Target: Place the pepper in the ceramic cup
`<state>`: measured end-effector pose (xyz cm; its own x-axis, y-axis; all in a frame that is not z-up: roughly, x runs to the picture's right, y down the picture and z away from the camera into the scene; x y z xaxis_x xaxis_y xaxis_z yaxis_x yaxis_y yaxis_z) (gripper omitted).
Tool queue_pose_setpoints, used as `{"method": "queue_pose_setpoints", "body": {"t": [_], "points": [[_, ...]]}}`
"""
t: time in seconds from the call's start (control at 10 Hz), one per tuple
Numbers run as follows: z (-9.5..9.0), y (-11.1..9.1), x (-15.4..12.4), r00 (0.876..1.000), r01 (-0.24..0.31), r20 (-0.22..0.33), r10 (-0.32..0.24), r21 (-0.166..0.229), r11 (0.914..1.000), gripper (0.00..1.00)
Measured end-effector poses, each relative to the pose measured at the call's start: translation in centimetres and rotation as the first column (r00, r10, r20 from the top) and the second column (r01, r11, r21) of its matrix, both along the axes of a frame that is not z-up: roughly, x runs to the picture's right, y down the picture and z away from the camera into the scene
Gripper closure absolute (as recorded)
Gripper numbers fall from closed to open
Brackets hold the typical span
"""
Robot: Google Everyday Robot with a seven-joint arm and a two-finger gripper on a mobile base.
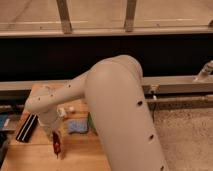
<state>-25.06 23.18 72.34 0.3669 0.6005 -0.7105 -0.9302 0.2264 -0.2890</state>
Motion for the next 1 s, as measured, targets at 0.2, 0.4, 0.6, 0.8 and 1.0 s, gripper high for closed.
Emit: {"method": "queue_pose_setpoints", "body": {"t": [0.2,0.4,0.6,0.8,1.0], "points": [[-1.2,-3.8,1.8,0.999,-0.042,-0.011,0.043,0.079,0.9960,1.00],[-2.3,-7.6,3.3,0.995,-0.102,0.005,0.102,0.164,0.9813,1.00],[-3.6,-12.2,4.7,0.990,-0.144,0.027,0.142,0.255,0.9560,1.00],[-4.4,-16.9,6.5,0.984,-0.176,0.040,0.173,0.337,0.9248,1.00],[-5.5,-20.1,7.5,0.979,-0.200,0.056,0.194,0.387,0.9001,1.00]]}}
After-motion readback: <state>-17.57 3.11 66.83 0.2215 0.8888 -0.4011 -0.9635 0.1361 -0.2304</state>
